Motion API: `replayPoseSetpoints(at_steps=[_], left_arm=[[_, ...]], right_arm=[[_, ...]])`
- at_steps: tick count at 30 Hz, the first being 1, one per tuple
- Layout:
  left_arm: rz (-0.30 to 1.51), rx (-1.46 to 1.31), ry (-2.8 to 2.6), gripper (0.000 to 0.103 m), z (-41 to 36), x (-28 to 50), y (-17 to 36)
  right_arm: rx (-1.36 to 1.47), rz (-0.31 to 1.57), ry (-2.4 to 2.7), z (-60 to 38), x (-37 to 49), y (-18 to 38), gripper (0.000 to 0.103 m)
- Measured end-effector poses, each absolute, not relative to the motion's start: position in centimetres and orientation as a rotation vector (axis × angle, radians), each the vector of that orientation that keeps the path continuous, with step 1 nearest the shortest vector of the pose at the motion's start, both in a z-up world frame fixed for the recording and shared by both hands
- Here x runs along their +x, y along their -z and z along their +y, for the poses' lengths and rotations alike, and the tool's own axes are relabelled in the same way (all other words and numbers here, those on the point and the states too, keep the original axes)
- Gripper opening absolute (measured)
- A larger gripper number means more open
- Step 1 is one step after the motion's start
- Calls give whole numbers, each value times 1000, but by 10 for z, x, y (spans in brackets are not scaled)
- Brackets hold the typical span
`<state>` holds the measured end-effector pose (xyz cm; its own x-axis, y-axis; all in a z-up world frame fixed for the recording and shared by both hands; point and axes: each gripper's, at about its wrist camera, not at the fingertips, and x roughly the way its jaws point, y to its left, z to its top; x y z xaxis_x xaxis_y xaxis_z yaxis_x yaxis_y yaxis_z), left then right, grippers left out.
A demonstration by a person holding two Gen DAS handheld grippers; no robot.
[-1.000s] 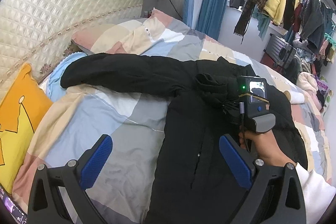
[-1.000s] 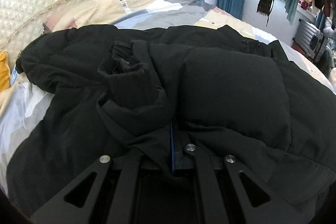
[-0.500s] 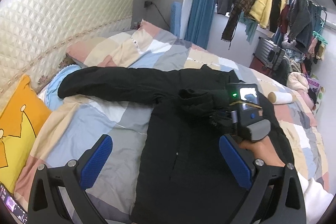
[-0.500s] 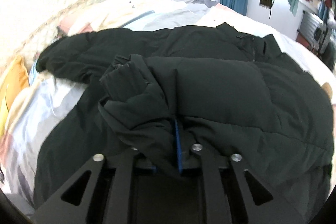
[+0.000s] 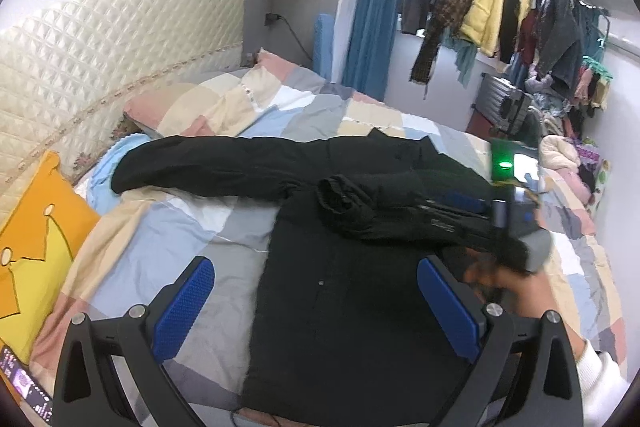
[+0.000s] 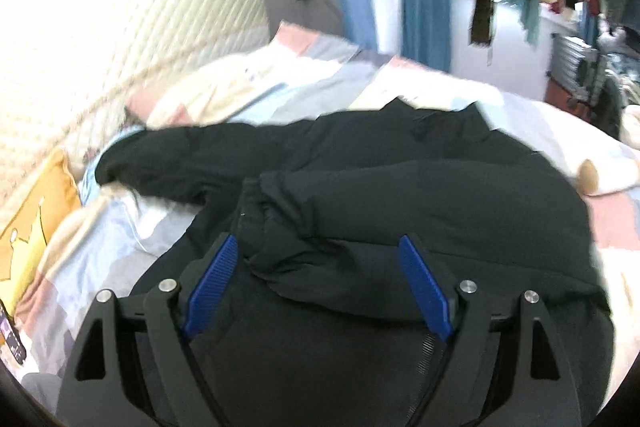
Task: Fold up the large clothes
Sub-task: 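Lower the sleeve onto the jacket front and open the right tool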
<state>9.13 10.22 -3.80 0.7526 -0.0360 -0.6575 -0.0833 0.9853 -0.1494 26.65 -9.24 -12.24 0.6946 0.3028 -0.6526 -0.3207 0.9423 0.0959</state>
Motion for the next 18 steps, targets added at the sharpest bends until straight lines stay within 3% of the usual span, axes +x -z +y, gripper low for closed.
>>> replayPoseSetpoints(at_steps=[12, 18], left_arm=[[728, -163, 65, 102, 71, 143, 77], [802, -142, 49, 91, 67, 214, 116]], right_arm=[[60, 611, -206, -203, 162, 92, 84], [102, 601, -184, -228, 162, 107, 85]])
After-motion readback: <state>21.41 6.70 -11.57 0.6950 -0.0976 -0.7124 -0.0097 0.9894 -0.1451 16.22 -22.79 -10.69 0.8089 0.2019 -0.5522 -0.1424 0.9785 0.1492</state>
